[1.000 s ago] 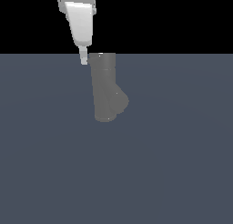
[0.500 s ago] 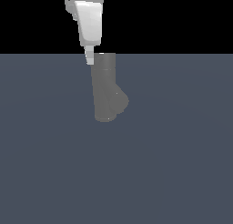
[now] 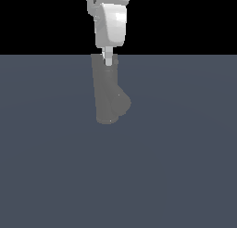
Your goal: Turn on the faucet by rotating a designated handle.
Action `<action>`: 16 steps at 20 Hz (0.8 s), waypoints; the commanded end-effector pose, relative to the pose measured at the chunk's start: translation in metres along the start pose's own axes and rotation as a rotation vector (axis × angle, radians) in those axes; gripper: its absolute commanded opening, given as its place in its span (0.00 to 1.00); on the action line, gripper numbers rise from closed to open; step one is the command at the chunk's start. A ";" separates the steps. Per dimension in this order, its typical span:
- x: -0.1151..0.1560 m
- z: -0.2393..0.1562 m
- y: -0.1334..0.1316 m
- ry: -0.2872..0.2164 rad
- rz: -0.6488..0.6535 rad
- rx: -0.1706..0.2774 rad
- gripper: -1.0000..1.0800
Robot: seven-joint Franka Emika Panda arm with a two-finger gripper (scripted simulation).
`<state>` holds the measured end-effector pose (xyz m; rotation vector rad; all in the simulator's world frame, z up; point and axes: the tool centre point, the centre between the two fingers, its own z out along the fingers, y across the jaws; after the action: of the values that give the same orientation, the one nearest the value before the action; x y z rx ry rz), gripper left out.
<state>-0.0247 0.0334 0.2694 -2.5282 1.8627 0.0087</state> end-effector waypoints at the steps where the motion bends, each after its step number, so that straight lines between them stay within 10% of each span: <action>1: 0.035 -0.001 0.004 0.005 0.041 0.003 0.00; 16: 0.045 0.000 -0.013 -0.003 0.000 0.002 0.00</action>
<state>-0.0058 0.0078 0.2695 -2.5464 1.8360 0.0232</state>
